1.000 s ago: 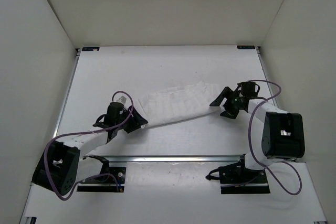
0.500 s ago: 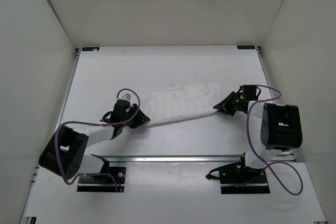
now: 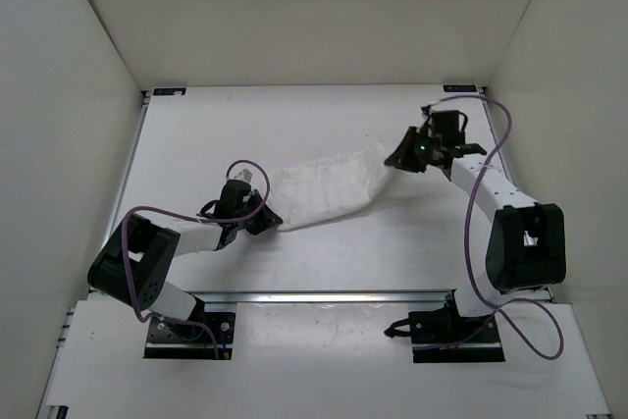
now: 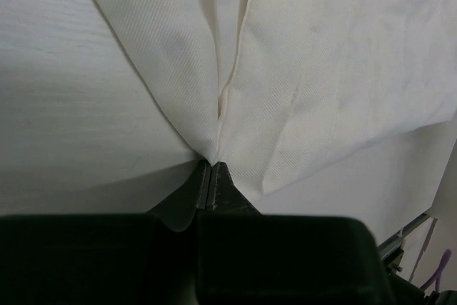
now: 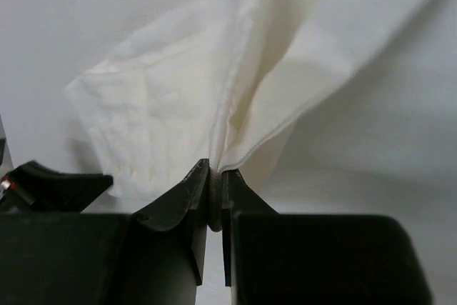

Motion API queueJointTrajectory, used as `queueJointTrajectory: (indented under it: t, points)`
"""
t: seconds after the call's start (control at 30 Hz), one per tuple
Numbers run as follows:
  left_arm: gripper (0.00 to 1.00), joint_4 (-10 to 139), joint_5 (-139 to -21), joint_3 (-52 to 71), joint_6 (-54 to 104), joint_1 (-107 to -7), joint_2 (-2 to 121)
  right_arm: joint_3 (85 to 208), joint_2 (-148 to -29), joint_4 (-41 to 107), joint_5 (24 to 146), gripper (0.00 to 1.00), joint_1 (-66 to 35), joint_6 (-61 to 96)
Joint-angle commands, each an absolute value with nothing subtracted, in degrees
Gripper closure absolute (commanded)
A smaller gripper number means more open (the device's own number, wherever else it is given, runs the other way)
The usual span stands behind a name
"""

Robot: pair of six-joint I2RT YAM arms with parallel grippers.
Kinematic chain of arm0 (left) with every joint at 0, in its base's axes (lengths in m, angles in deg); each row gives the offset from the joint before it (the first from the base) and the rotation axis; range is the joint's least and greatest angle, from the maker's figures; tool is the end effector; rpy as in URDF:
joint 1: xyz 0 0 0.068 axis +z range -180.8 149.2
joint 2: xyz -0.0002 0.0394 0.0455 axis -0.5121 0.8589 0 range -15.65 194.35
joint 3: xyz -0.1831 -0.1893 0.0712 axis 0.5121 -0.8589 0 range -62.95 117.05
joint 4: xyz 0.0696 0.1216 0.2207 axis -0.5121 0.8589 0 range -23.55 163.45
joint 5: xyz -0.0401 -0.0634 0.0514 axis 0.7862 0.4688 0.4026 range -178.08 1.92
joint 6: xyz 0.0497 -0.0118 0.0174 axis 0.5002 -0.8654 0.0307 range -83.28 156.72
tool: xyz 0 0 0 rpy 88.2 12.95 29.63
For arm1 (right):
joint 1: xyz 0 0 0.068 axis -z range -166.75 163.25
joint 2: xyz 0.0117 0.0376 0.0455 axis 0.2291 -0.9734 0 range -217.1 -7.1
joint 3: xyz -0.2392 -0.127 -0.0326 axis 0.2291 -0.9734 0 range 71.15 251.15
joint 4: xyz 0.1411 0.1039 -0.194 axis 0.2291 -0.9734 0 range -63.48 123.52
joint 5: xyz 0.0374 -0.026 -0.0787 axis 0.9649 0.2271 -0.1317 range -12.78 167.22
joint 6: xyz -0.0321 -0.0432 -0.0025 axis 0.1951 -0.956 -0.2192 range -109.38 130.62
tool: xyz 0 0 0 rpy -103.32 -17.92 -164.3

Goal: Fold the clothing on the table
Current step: Fold the skirt

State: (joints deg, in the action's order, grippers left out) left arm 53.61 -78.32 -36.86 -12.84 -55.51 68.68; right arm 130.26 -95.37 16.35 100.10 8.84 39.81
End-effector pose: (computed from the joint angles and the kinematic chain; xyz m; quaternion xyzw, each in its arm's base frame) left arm 0.2250 -0.1102 0.1218 -0.1668 0.9072 -0.2910 0.2539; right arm 0.3270 0.0391 0.2332 0.1232 0.9044 0.2816 0.2958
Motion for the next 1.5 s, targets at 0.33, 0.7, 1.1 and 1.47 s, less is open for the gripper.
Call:
queueJointTrajectory:
  t: [0.33,0.7,1.1,1.47]
  points:
    - [1.0,51.51,-78.24,-37.28,-13.03,-55.06,70.31,139.79,-98.57,23.41,98.84,1.0,-23.3,35.4]
    - [1.0,50.81,-77.88,-38.6,-13.29,-55.14,69.07,141.1,-111.06,27.63,100.16,1.0,-30.61,38.4]
    - [1.0,49.31,-76.57,-39.22,-13.65,-55.68,69.51,137.59,-104.57,33.16,91.82,1.0,-28.33,43.31]
    - [1.0,48.52,-75.6,-40.01,-13.3,-55.15,68.9,141.45,-111.51,33.52,96.63,1.0,-28.86,44.28]
